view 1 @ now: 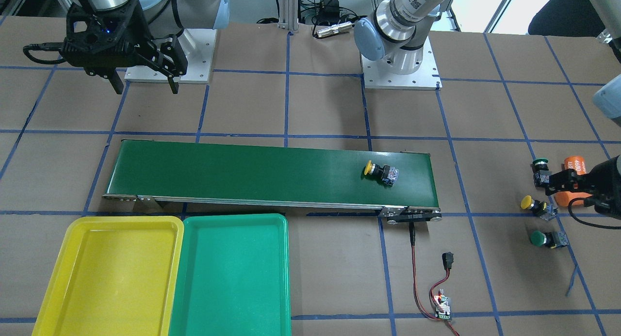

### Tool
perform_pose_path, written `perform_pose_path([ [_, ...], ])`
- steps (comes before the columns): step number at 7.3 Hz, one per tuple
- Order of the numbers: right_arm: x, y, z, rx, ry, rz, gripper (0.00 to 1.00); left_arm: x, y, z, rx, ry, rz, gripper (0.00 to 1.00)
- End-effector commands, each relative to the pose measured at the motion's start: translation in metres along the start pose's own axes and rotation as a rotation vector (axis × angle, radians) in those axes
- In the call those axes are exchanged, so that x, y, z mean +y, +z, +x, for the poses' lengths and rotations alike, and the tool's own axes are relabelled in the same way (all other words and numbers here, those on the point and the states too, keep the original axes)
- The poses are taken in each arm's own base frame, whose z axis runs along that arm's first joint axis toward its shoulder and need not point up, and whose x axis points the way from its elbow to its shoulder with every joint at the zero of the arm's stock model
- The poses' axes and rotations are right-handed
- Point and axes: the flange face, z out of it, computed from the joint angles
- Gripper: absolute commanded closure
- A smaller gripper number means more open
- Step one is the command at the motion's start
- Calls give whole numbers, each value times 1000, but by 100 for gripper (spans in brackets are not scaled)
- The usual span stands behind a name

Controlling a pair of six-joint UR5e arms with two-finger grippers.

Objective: Sort buttons by color to trays
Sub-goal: 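Grasp the orange cylinder with the left gripper while the right arm rises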

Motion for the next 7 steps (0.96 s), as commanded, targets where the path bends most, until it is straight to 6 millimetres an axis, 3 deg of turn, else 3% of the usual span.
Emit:
perform_pose_path([
  [1,1,0,0,-1,-18,0,0,57,16,-52,17,161,5,0],
  [2,1,0,0,1,-32,-2,0,67,30,-65,28,238,4,0],
  [3,1,0,0,1,-68,-2,0,71,56,-72,16,289,10,0],
  [4,2,8,2,1,-95,-19,0,68,67,-88,-2,332,13,0],
  [6,20,26,2,-2,-211,-42,0,66,89,-94,27,341,9,0],
  [7,26,35,2,-7,-283,-52,0,64,99,-93,45,344,11,5],
])
